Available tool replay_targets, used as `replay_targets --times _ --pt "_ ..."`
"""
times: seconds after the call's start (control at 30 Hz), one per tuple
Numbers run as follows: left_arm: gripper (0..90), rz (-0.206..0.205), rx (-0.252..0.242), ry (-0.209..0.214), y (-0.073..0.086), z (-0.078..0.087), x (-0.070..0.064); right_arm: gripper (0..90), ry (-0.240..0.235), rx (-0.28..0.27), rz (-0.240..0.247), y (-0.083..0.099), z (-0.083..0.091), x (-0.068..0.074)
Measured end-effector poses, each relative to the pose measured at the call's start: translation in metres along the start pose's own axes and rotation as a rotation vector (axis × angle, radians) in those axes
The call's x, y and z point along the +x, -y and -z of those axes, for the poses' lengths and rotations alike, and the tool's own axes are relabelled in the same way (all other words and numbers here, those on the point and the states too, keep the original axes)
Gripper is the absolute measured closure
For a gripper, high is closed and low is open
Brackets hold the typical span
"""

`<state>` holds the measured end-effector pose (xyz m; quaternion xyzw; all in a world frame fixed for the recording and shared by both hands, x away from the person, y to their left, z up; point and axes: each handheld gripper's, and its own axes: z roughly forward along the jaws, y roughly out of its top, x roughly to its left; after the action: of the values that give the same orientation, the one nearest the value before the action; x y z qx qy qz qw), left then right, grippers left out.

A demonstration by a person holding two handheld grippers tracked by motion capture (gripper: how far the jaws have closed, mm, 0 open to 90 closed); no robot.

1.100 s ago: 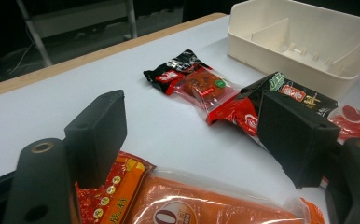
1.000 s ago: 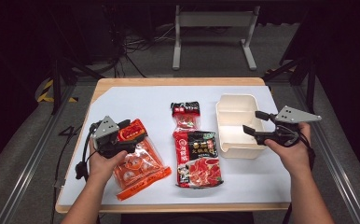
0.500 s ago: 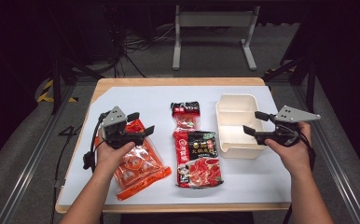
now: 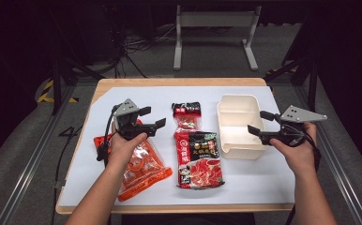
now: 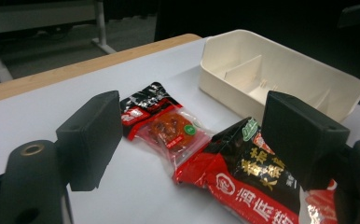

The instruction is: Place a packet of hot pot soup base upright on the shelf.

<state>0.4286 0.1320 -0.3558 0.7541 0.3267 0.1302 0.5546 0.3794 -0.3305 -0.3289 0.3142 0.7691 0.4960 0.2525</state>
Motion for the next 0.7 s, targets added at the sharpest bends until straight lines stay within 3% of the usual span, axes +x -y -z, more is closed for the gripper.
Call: replay_targets --times 0.3,0.5,0.7 --pt "20.3 -0.024 0.022 0.013 -0.001 -0.018 -0.005 28.4 -0.004 -0.014 0.011 -0.001 0.001 -0.001" --pt "20.1 -0.026 0.03 0.014 -0.001 -0.03 -0.007 37.9 -0.046 -0.009 0.015 0.001 -0.001 0.0" --pt "20.6 -0.033 0.085 0.027 0.006 -0.048 -0.006 39.6 -0.053 -0.029 0.032 0.0 -0.001 0.0"
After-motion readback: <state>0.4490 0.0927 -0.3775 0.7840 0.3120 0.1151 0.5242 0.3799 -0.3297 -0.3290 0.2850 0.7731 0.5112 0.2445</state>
